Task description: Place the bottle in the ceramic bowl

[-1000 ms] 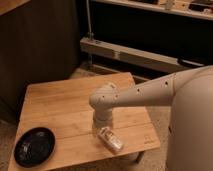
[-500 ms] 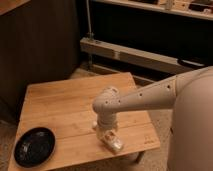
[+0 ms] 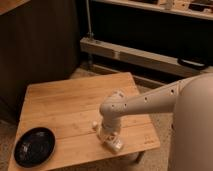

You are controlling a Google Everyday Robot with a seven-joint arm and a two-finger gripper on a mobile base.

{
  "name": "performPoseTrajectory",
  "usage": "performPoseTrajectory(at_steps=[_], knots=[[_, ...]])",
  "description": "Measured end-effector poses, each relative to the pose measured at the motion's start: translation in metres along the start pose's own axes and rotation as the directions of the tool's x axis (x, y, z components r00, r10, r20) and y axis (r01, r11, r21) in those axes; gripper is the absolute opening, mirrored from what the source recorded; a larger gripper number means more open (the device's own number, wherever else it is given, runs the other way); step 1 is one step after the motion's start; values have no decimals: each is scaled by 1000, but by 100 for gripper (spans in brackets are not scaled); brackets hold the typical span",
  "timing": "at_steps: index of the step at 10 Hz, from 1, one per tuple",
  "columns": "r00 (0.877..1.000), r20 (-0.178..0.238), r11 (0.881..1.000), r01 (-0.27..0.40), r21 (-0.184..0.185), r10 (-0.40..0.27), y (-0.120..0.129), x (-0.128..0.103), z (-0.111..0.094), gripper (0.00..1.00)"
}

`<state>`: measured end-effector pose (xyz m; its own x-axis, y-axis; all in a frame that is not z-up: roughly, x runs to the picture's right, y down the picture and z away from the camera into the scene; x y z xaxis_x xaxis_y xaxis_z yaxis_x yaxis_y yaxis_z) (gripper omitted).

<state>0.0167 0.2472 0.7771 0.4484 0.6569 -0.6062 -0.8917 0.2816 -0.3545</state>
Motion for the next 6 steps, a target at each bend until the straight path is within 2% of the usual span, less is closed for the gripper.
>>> performPoseTrajectory(at_steps=[3, 4, 6], knots=[[1000, -11, 1000, 7, -15, -7, 6, -7, 11, 65], [1000, -19, 1000, 3, -17, -3, 7, -9, 13, 61], [998, -60, 1000, -12, -14, 11, 14, -20, 15, 40]])
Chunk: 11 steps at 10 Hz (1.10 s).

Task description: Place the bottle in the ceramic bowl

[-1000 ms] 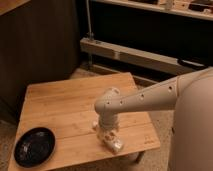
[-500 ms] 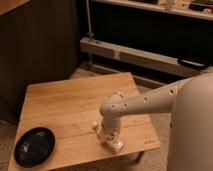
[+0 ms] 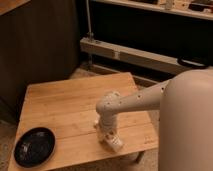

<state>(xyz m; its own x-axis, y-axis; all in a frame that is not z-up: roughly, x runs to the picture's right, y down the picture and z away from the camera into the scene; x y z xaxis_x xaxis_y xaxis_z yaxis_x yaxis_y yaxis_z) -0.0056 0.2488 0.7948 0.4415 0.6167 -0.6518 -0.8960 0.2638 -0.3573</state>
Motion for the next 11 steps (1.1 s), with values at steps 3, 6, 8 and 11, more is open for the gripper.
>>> performPoseTrajectory(at_steps=[3, 6, 8, 11], knots=[[1000, -23, 1000, -9, 17, 10, 21, -31, -20, 12], [998, -54, 999, -11, 36, 13, 59, -81, -38, 0], [999, -49, 1000, -4, 19, 5, 91, -117, -56, 0], [998, -11, 997, 54, -63, -55, 148, -167, -88, 0]])
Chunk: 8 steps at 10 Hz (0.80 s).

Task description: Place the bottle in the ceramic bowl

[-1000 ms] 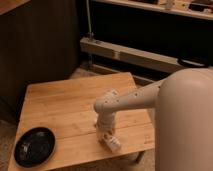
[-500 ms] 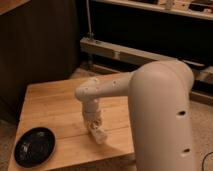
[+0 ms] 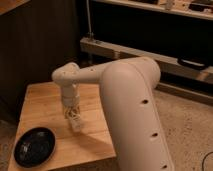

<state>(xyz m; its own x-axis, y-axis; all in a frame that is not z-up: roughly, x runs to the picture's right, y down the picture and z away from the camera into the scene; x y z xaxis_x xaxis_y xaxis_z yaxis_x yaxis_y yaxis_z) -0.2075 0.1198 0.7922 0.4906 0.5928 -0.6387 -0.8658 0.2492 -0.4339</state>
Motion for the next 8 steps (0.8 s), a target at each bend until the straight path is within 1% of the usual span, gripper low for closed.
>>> performPoseTrajectory(at_steps=[1, 2, 3, 4, 5, 6, 7, 8], knots=[[999, 31, 998, 36, -57, -34, 24, -12, -11, 0], [995, 62, 989, 86, -118, -79, 46, -17, -20, 0], [985, 105, 970, 152, -190, -134, 74, -18, -29, 0], [971, 146, 940, 221, -258, -189, 101, -16, -36, 0], [952, 185, 900, 292, -324, -242, 125, -17, -41, 0], [928, 221, 850, 365, -380, -300, 148, -19, -46, 0], [905, 256, 803, 421, -422, -339, 164, -21, -52, 0], [891, 280, 774, 451, -444, -358, 173, -22, -55, 0]])
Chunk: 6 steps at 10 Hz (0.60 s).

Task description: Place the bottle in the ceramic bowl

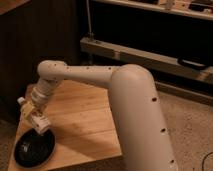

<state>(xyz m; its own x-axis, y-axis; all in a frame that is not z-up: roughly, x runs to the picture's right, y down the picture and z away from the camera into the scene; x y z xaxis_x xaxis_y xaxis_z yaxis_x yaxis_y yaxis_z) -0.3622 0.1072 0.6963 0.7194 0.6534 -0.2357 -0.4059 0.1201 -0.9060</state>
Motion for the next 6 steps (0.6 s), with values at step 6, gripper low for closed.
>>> performPoseTrajectory(at_steps=[6], knots=[[1000, 9, 1000, 18, -21, -17, 6, -3, 1, 0]])
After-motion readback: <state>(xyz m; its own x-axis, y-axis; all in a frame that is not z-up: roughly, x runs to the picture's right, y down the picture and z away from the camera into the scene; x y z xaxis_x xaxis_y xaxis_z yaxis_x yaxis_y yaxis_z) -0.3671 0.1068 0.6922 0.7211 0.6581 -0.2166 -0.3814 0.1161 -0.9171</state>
